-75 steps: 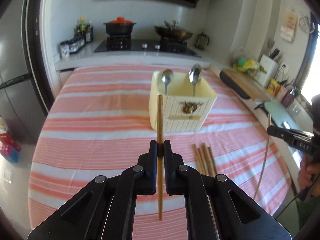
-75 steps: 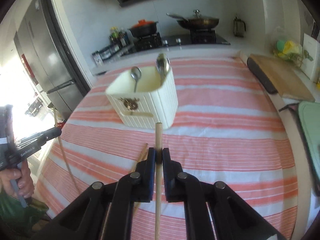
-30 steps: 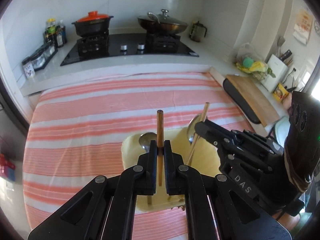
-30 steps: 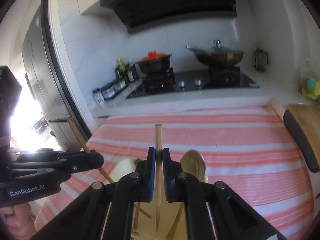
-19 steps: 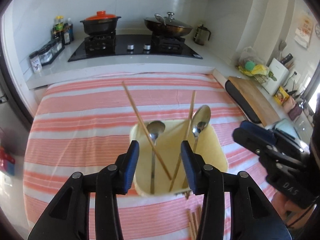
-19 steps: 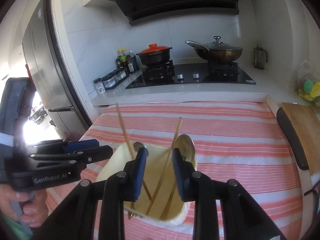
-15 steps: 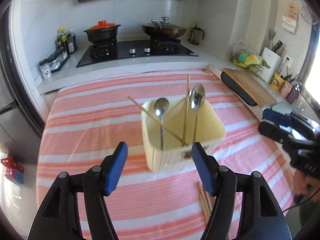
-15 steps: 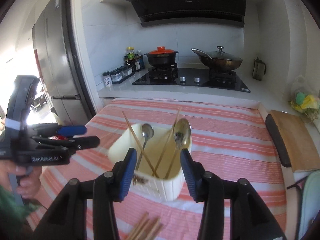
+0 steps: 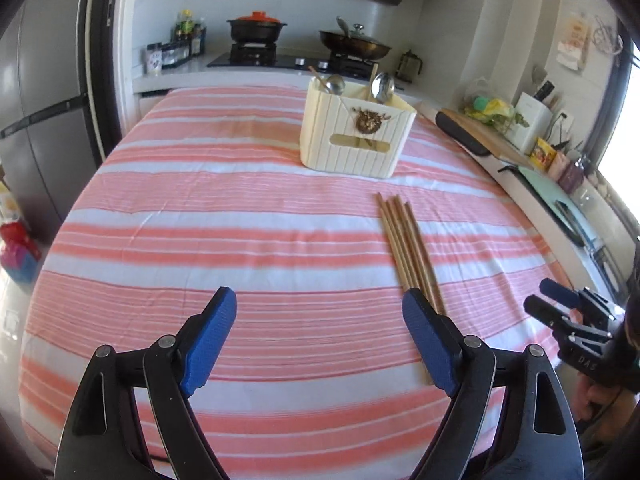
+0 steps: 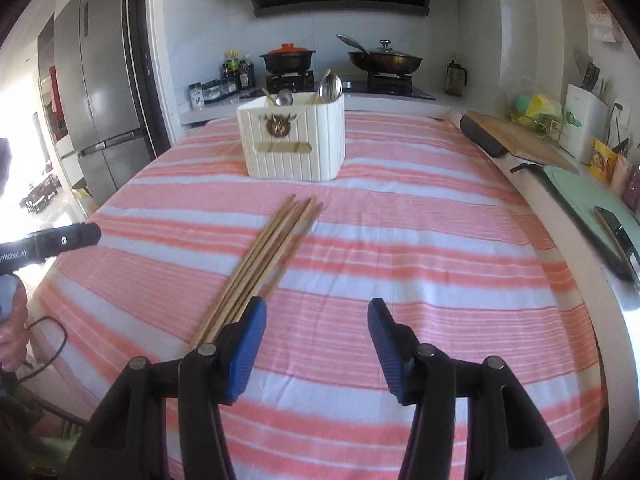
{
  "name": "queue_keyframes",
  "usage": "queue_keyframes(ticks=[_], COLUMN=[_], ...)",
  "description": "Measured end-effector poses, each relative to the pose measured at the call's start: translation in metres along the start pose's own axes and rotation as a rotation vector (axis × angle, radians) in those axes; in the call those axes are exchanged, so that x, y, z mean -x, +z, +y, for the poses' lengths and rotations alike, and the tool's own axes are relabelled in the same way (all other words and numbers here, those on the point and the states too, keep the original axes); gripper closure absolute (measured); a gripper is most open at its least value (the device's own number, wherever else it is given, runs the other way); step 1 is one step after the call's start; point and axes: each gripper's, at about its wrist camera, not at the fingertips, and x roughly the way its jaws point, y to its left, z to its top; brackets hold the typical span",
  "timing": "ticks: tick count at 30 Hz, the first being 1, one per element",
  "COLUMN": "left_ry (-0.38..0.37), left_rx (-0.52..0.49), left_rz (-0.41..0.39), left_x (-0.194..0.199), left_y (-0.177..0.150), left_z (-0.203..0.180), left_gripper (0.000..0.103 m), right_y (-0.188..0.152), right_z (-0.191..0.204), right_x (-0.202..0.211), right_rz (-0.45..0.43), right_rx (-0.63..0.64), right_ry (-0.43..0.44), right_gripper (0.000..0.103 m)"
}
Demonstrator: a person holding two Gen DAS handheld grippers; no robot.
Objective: Organize utensils
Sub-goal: 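Open both tools and withdraw them from the caddy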
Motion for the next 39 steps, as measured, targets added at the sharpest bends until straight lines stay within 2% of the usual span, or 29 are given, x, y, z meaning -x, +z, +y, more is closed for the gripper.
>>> queue_keyframes(ticks=[1,3,6,8,13,16,20,22,24,26,31,35,39], left_ry=[0.011,0.014,-0.015,-0.017,-0.002,0.011,0.079,0.059,-0.009,-0.044,-0.032,-0.021,0.012], left_rx=[-0.011,-0.023,-0.011,-0.004,-0.069,-0.061,-0.071,-0.082,-0.076,-0.067,-0.089,-0.055,-0.031], left_rz=[-0.03,-0.078,-0.101,-0.119,-0.103,-0.105,-0.075,-0.072,-0.081,-0.075,-0.071,-0.052,-0.023], left_x=[0.004,0.012,0.018,0.023,0.026,0.028,0.024,0.023,0.027,0.028,0.029,0.025,0.017], left_y=[-0.002,-0.005,-0.002,0.0,-0.002,-0.009,-0.014,-0.016,-0.018,-0.017,-0.015,-0.016,-0.02], left_z=[-0.003,-0.007,-0.008,-0.008,-0.018,-0.021,-0.028,-0.031,-0.031,-0.033,-0.039,-0.034,-0.027], left_gripper=[0.017,0.017,0.013,0.011,0.005,0.001,0.001,0.001,0.001,0.001,0.001,0.001,0.001], right_y=[-0.005,-0.008,-0.007,-0.005,-0.003,-0.006,-0.009,-0.009,-0.009,-0.009,-0.012,-0.013,-0.012], right_z=[0.003,0.008,0.012,0.016,0.025,0.026,0.028,0.028,0.026,0.024,0.028,0.035,0.039], right_x=[0.003,0.008,0.016,0.018,0.021,0.019,0.018,0.019,0.02,0.02,0.018,0.017,0.013], right_rz=[0.005,-0.001,-0.03,-0.039,-0.063,-0.055,-0.051,-0.056,-0.061,-0.06,-0.055,-0.053,-0.047], right_rx=[0.016,0.035,0.031,0.034,0.053,0.041,0.043,0.042,0.029,0.015,0.016,0.038,0.045], right_ry=[-0.015,-0.032,-0.042,-0.058,-0.06,-0.055,-0.056,-0.061,-0.063,-0.066,-0.072,-0.064,-0.039], right_gripper=[0.047,0.034,0.025,0.023,0.021,0.02,0.02,0.02,0.019,0.017,0.014,0.014,0.008])
